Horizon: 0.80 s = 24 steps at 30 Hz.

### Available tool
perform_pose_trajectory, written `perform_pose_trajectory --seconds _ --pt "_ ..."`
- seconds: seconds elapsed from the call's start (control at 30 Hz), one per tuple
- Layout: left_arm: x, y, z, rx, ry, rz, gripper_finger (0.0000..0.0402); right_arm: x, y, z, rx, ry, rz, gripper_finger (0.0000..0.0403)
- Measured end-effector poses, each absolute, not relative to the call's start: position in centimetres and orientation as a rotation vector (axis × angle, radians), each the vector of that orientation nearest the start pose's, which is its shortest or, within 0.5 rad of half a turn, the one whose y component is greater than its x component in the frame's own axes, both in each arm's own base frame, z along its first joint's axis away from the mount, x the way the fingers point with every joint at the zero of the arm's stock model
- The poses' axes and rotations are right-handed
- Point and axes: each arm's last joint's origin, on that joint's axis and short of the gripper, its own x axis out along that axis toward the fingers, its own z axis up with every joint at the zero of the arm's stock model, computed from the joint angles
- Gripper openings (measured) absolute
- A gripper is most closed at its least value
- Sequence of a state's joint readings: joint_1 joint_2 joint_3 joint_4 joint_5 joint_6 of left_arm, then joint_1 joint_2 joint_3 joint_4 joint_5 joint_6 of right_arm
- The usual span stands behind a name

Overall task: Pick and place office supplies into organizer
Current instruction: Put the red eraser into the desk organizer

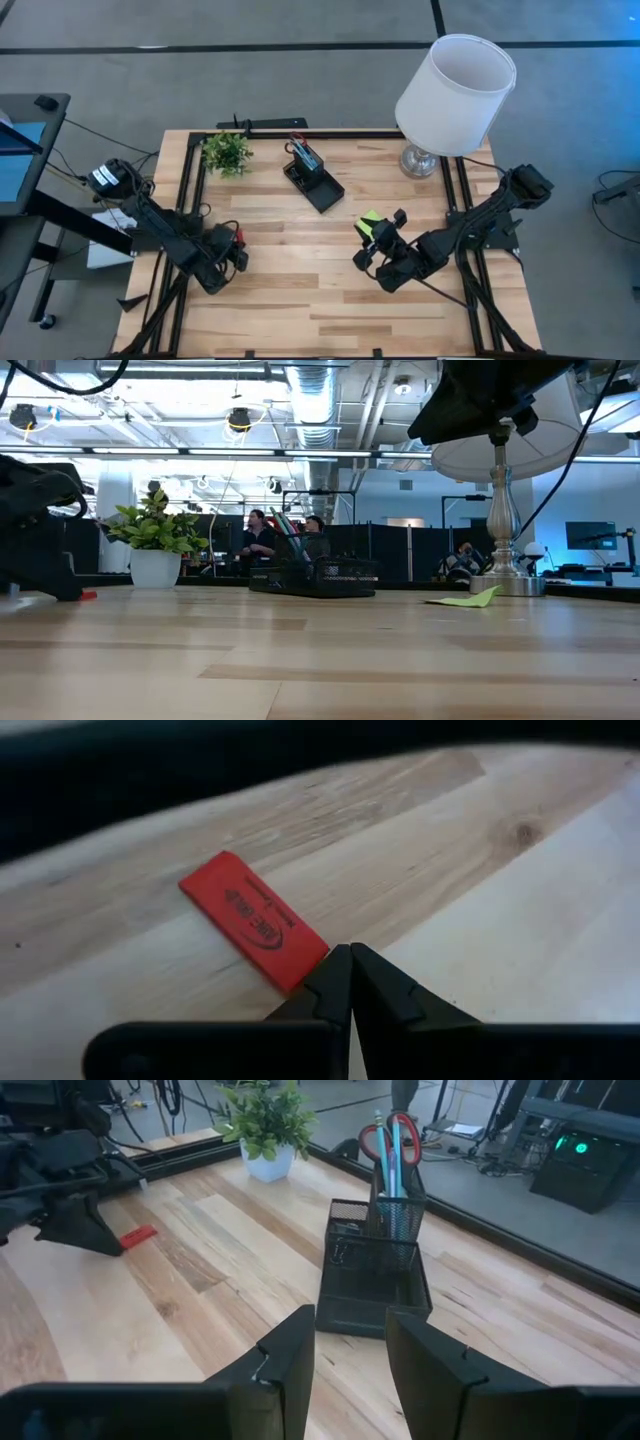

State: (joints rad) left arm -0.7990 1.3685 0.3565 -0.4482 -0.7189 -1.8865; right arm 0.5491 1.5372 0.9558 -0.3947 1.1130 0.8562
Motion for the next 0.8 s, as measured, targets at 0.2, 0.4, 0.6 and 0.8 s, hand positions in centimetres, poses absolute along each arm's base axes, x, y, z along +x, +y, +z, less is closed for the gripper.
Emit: perform_pose_trajectory --seconds 0.2,0.4,0.6,0.8 --pt "12.9 -10.7 11.4 -0.639 0.772 0.829 0.0 26.4 13.1 21.6 0.081 0.39 -0.722 0.012" --pt "12.9 -11.1 15.0 -0.487 0.763 0.955 0.0 26.4 13.2 21.6 0.09 0.405 -0.708 0.012" --pt "12.2 -10.7 13.7 -0.507 0.846 1.051 0.0 26.5 13.3 21.5 0.116 0.42 -0.687 0.012" --pt "12.4 -11.0 11.8 -0.493 0.859 1.098 0.0 26.7 13.4 21.7 0.159 0.39 -0.68 0.012"
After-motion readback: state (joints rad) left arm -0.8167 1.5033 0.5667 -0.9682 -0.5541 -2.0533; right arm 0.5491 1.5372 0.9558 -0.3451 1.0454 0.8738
